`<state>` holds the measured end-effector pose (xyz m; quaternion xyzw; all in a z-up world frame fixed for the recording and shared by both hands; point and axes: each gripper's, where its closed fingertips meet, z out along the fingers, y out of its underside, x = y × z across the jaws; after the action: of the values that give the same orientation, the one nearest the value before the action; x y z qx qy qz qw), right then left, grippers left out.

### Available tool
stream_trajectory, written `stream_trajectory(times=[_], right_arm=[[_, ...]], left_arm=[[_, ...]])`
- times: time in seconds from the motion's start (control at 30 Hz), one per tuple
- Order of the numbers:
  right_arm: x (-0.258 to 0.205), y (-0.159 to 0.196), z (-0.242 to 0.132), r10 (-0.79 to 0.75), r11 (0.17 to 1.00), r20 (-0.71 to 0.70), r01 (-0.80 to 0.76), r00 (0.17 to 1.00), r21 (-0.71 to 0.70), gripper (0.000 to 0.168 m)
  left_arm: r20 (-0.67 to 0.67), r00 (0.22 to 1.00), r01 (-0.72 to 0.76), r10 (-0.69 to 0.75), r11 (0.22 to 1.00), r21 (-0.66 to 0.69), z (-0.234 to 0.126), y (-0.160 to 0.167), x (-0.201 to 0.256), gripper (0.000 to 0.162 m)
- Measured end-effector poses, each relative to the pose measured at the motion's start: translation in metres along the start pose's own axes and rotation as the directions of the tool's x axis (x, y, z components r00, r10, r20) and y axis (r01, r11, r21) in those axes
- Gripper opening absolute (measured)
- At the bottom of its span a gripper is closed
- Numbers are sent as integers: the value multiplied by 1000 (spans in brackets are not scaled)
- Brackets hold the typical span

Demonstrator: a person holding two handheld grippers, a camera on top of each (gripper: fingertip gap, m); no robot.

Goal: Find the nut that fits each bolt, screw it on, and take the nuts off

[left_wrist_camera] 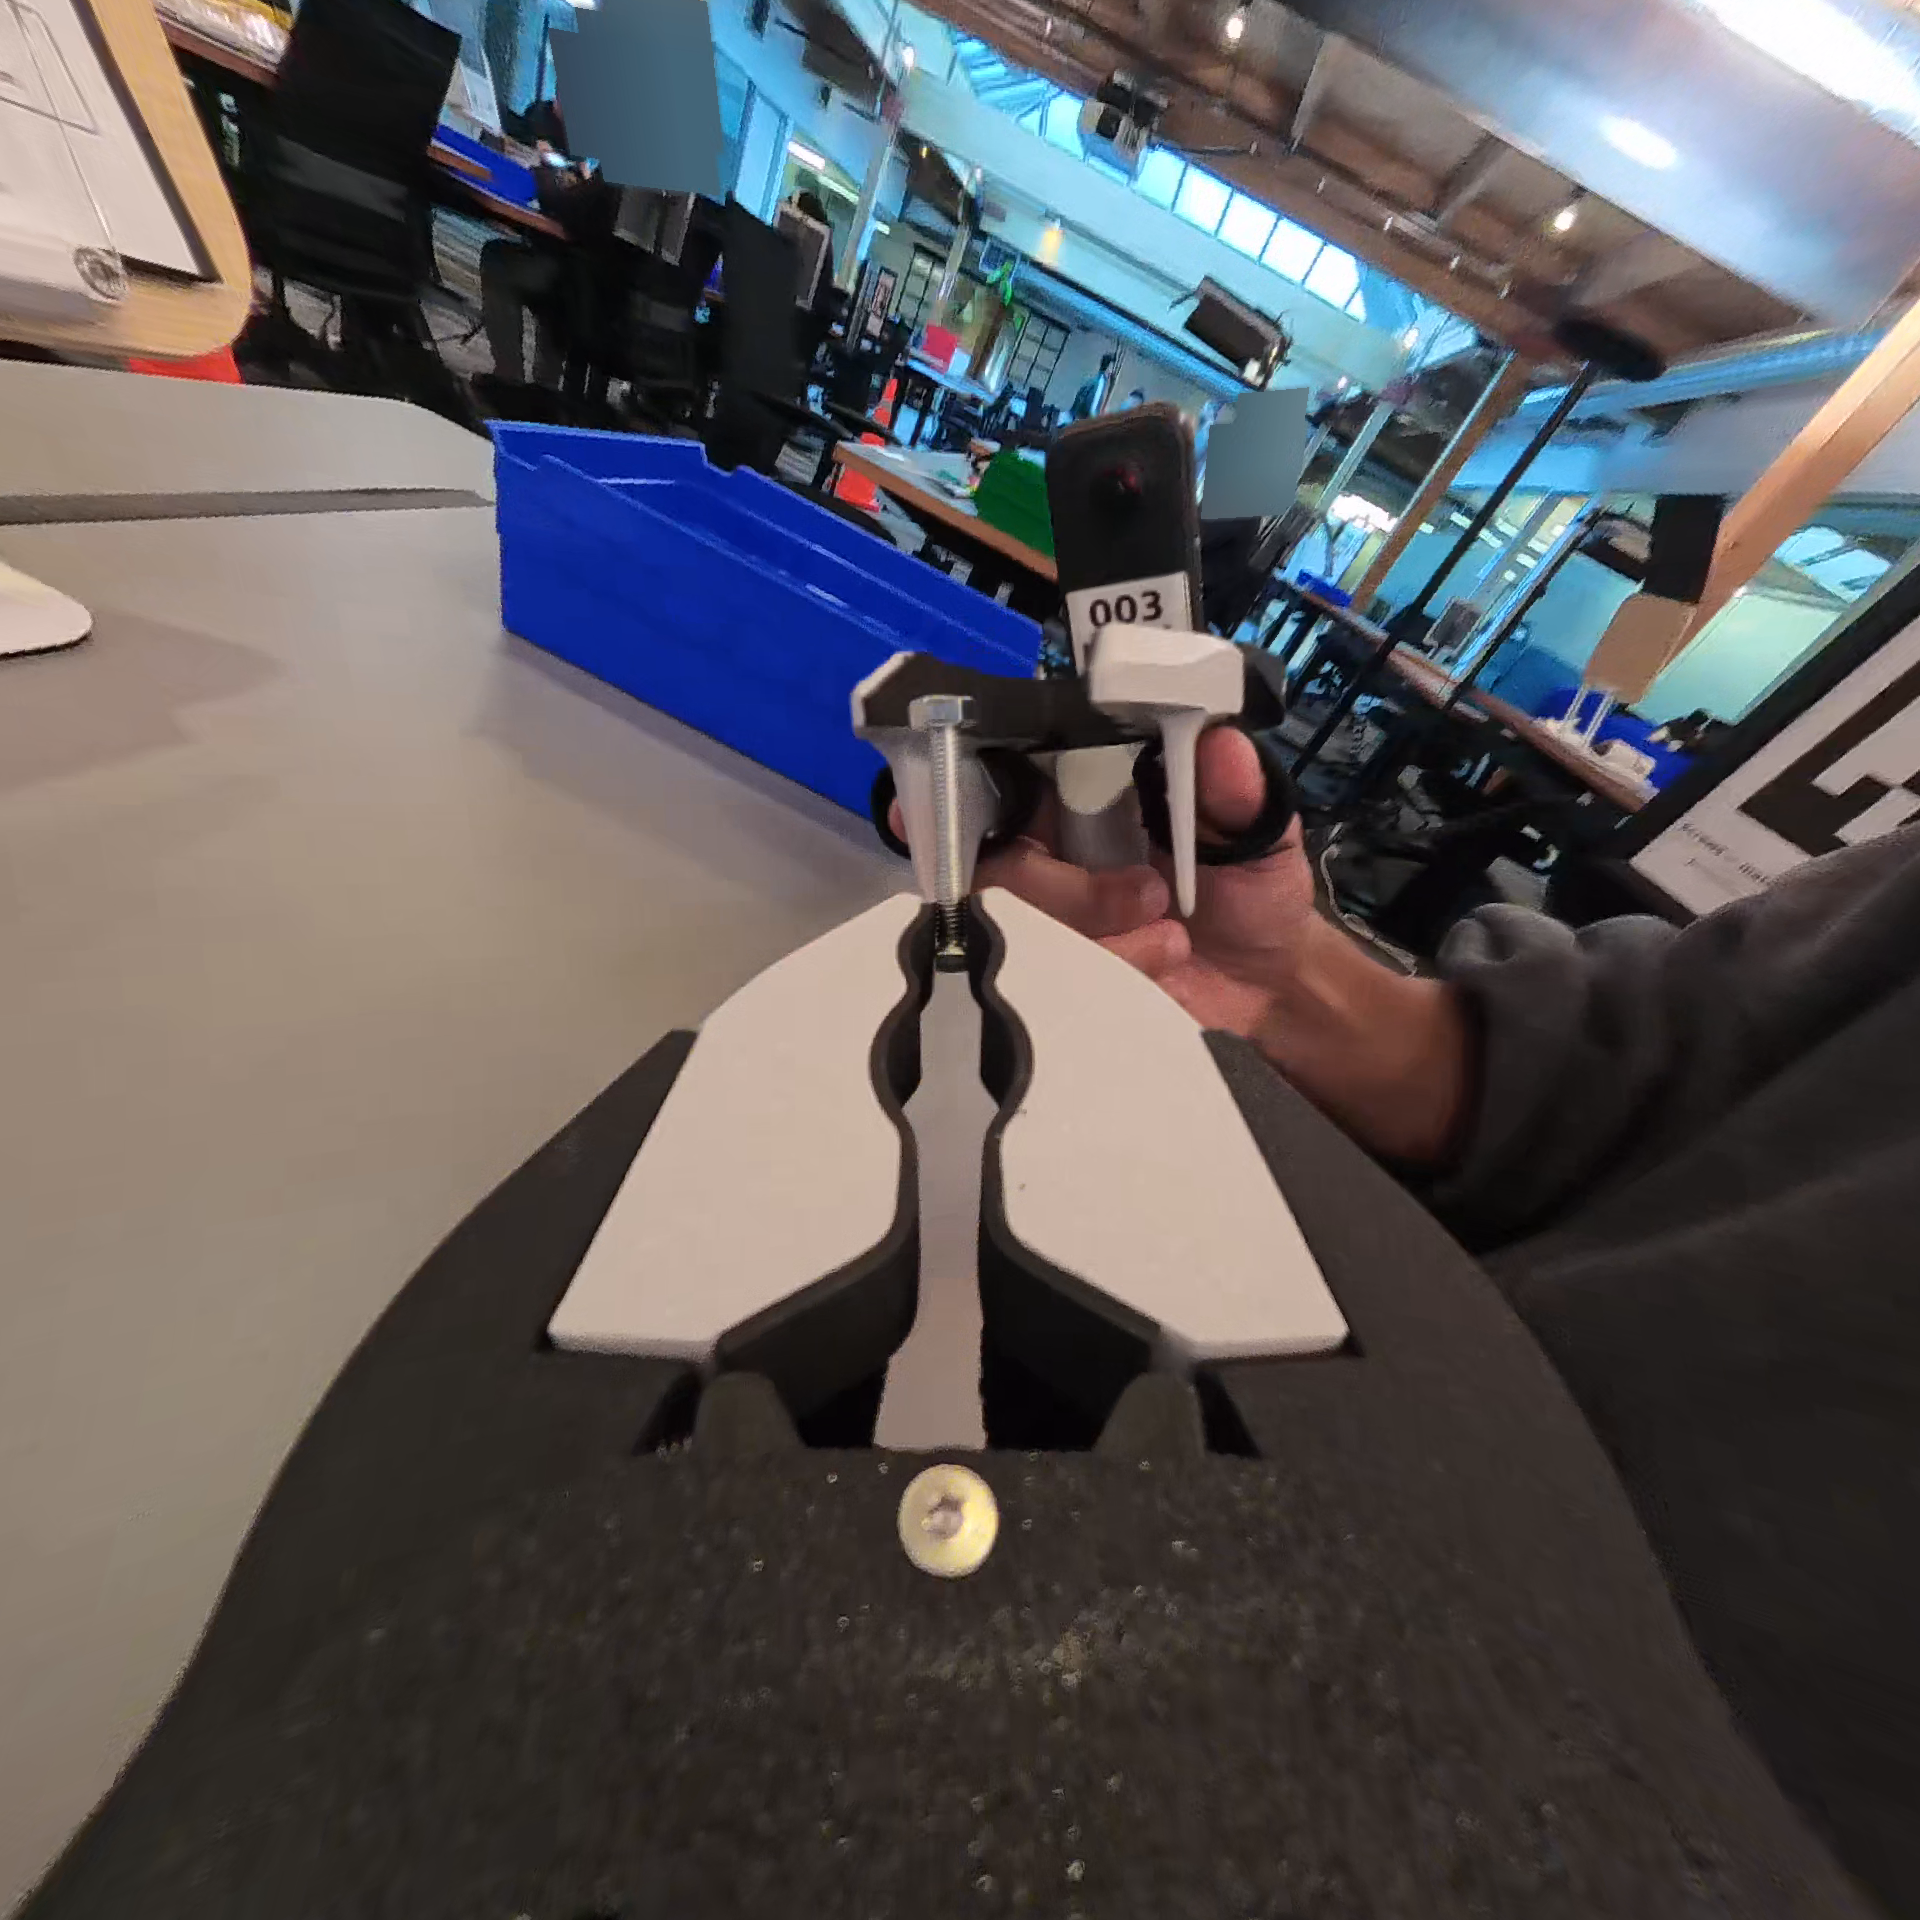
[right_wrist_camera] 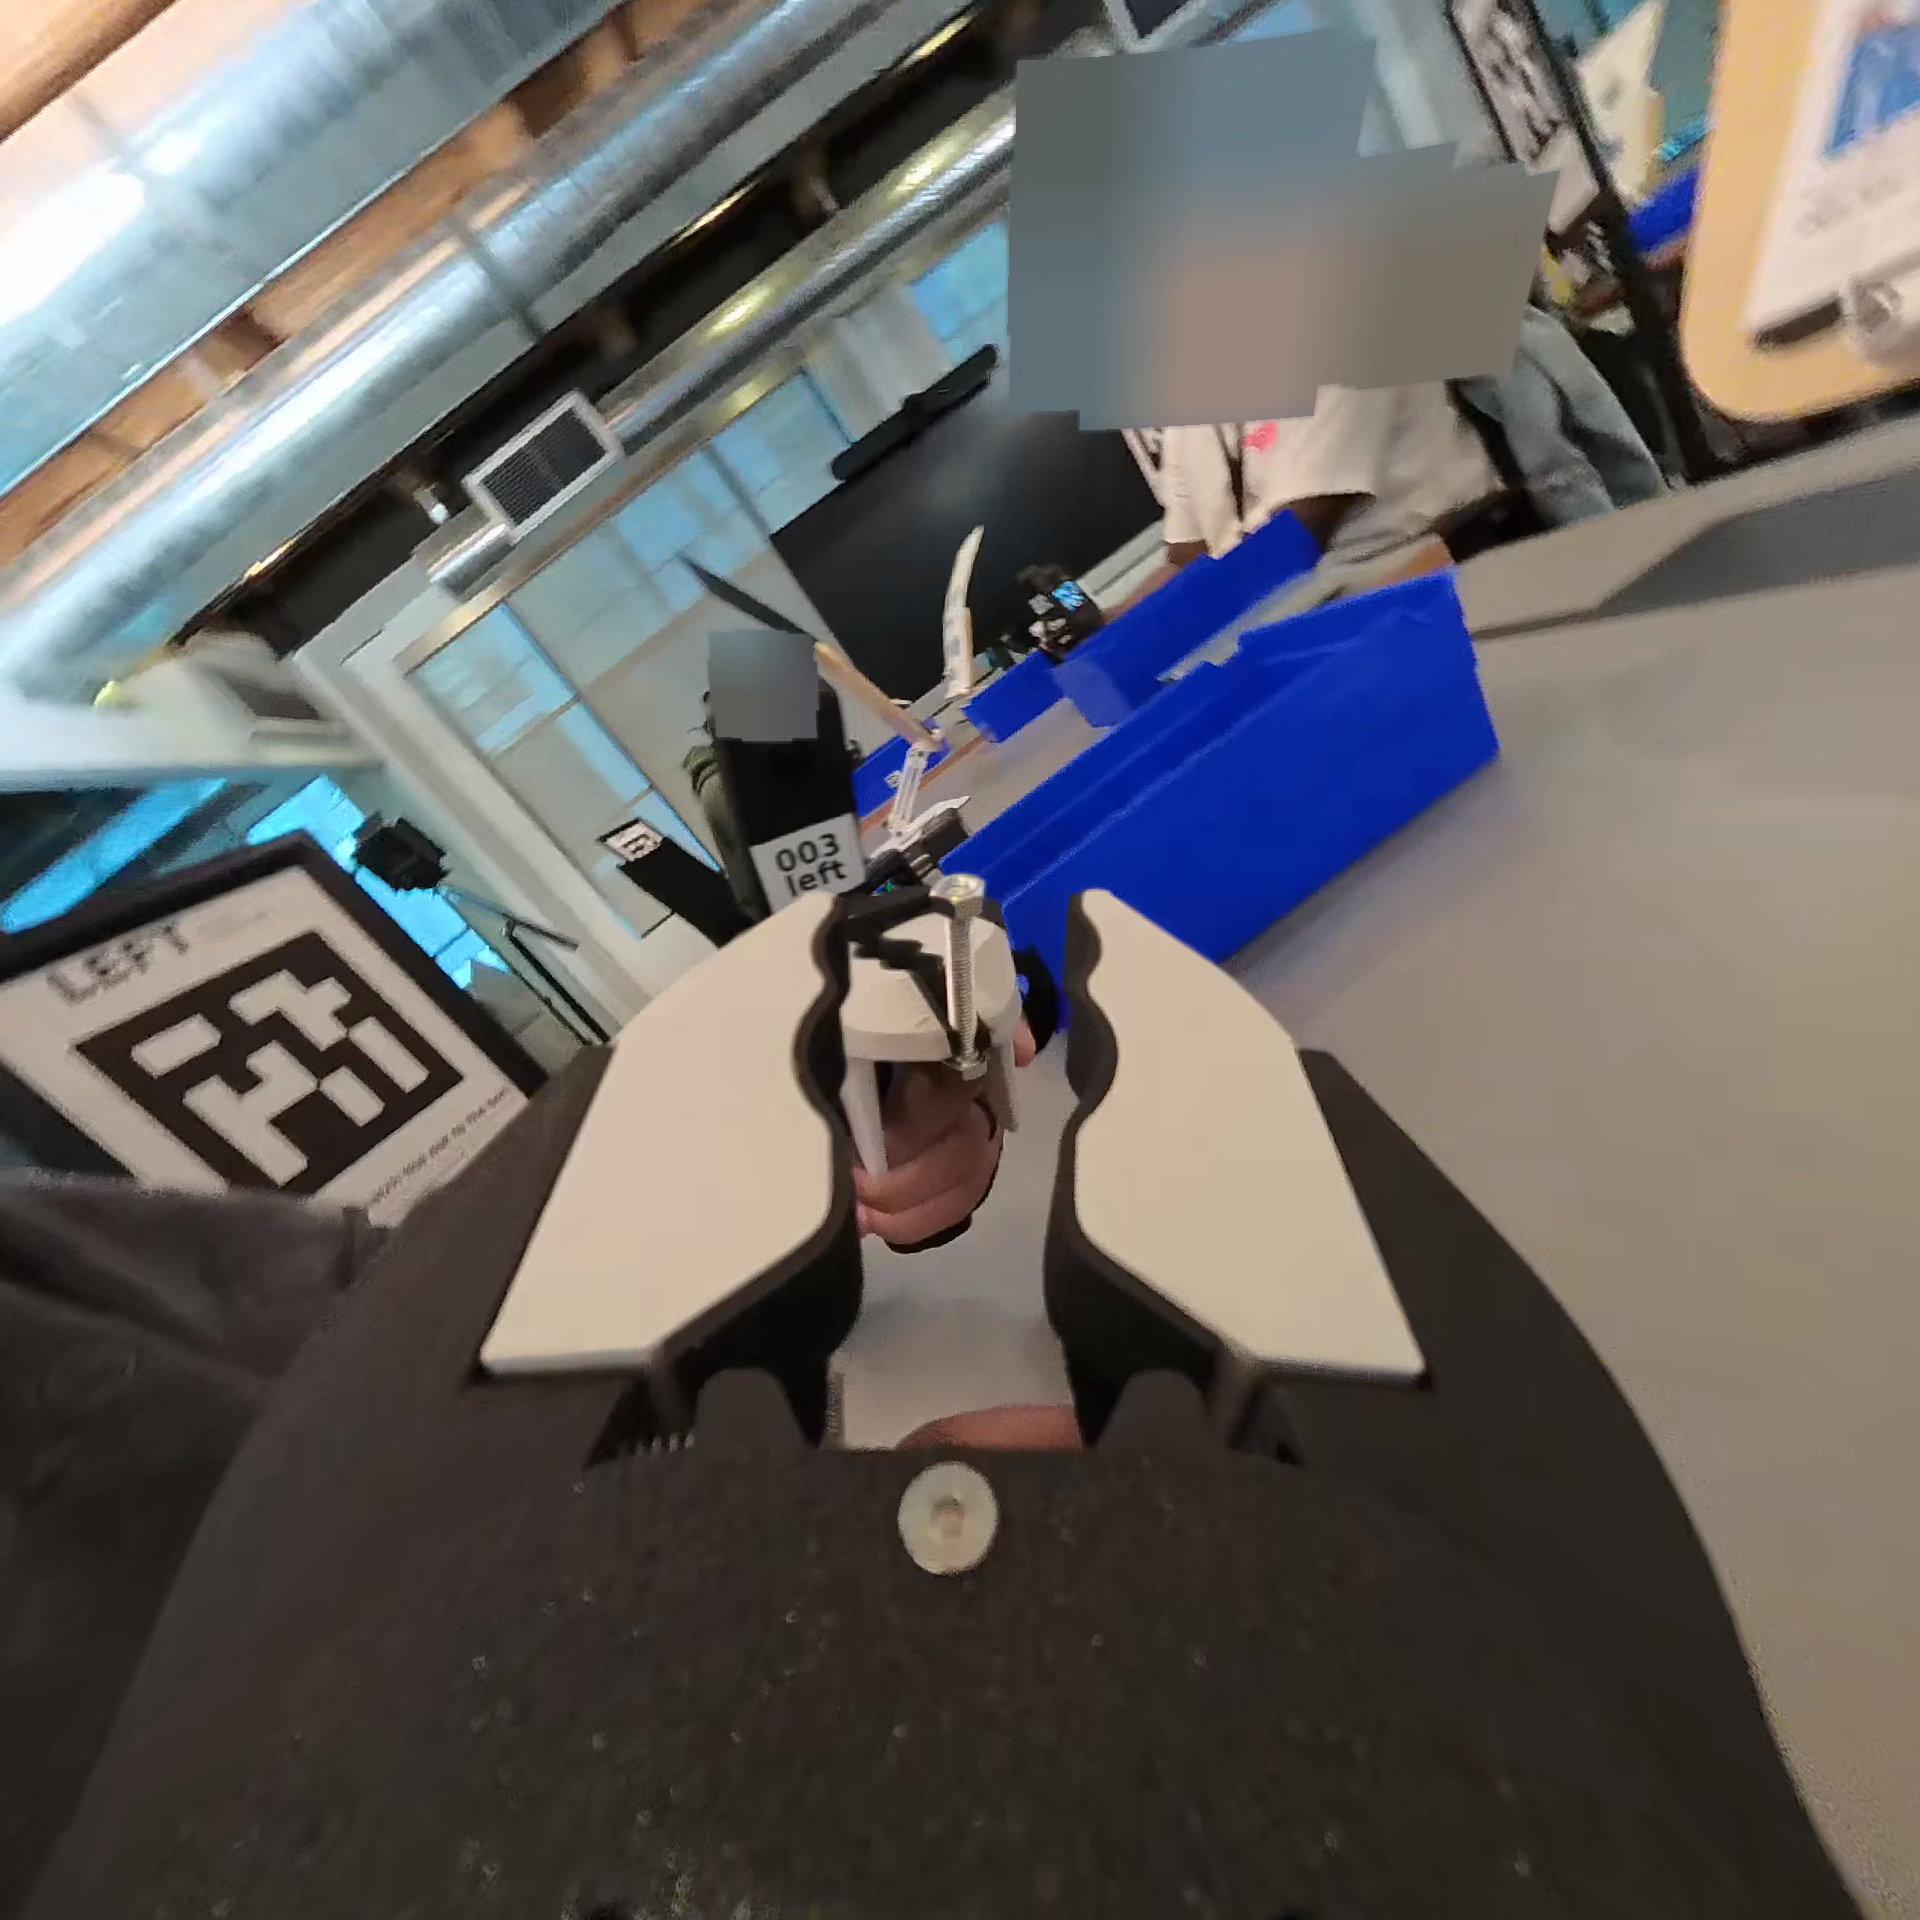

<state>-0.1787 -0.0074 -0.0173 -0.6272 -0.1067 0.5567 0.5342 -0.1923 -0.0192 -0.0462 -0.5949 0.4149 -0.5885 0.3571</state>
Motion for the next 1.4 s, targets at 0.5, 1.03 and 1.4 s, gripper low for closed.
stream_trajectory(times=[0.5, 1.03, 1.4], right_arm=[[4, 13, 5, 26, 1000, -48, -26, 999, -13, 10], [-75, 12, -14, -111, 931, 755, 332, 646, -148, 10], [-63, 26, -20, -156, 587, 794, 702, 587, -404, 10]], left_arm=[[2, 1000, -30, 30, 998, -58, 5, 13, 0, 5], [-608, 736, 307, -298, 947, -92, -7, -3, 82, 5], [-555, 782, 245, -283, 959, -144, -8, 9, 75, 5]])
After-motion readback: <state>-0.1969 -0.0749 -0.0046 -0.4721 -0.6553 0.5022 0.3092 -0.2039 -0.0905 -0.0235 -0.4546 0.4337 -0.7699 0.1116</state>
